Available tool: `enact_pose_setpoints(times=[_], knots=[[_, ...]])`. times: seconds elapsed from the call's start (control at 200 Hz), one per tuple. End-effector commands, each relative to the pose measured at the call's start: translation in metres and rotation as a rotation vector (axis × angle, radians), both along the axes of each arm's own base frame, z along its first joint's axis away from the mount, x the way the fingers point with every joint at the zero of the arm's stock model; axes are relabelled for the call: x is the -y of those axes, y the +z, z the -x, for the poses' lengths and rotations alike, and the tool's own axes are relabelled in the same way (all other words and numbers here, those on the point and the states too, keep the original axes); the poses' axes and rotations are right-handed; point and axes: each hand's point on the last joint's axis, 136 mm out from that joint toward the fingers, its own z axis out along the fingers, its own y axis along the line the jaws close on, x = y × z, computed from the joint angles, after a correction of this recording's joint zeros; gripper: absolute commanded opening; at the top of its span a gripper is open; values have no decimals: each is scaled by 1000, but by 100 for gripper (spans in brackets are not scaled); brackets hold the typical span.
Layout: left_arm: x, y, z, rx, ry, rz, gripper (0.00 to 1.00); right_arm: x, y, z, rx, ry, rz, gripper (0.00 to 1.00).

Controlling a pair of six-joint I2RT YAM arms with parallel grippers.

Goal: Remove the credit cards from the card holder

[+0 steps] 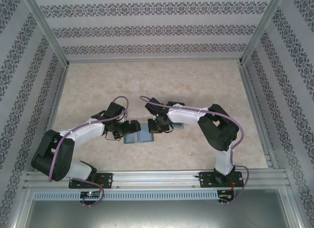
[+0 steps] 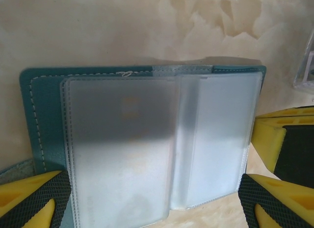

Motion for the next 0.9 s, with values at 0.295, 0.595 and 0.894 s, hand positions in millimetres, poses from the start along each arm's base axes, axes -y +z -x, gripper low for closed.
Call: enact_pose_setpoints(times=[0.295,0.595,0.894], knots=[[23,20,-2,44,-52,127,90,1,-17,16,-55,13,37,0],[17,18,0,42,-50,77,99,2,-16,15,-54,13,38,0],[2,15,0,40,-19,-6,100,4,-6,10,-18,6,35,0]])
